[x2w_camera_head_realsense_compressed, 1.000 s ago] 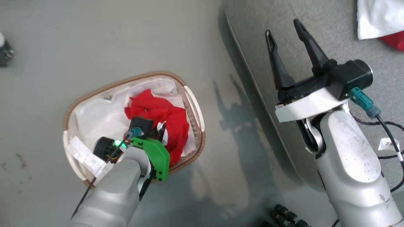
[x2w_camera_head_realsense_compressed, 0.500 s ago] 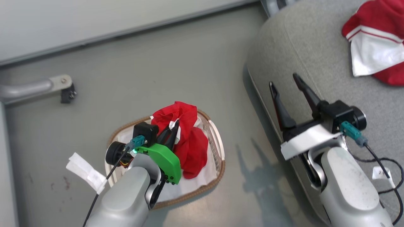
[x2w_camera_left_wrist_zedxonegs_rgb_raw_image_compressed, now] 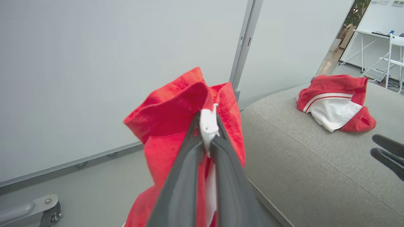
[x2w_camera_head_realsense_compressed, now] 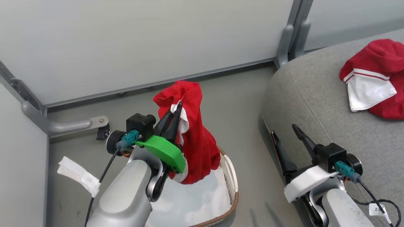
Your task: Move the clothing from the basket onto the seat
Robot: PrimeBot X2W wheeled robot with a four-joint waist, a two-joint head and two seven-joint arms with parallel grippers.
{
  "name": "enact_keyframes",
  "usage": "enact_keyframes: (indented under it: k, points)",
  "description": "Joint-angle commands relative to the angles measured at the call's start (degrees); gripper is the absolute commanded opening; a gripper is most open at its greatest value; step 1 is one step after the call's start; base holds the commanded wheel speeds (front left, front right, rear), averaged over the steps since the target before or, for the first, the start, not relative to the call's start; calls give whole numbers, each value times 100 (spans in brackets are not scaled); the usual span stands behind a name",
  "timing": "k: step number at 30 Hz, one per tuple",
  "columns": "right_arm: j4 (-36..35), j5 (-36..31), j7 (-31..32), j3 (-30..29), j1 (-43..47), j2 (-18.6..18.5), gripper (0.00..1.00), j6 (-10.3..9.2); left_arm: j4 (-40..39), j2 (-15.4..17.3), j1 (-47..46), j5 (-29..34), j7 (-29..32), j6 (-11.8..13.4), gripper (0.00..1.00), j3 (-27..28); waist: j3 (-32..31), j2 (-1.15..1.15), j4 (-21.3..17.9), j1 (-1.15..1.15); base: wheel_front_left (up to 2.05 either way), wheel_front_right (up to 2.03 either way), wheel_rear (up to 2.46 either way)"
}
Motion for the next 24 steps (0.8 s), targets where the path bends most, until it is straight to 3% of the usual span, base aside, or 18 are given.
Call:
enact_keyframes:
  k: [1,6,11,24]
  points:
    - [9,40,-1,-18,115,-17,100,-8,-91,0,40,82,-20,-7,0,69,-334,0,157,1,0,0,0]
    - [52,40,-1,90,277,-30,100,-8,-334,-12,-29,146,-21,-19,0,192,-418,0,194,1,0,0,0]
    - [98,129,-1,603,266,-61,100,-8,-542,-31,-51,159,-21,-31,0,180,-436,0,294,1,0,0,0]
    - [665,228,-1,1983,-965,-177,100,-8,-801,-59,-130,18,-21,-44,0,-310,-361,0,694,1,0,0,0]
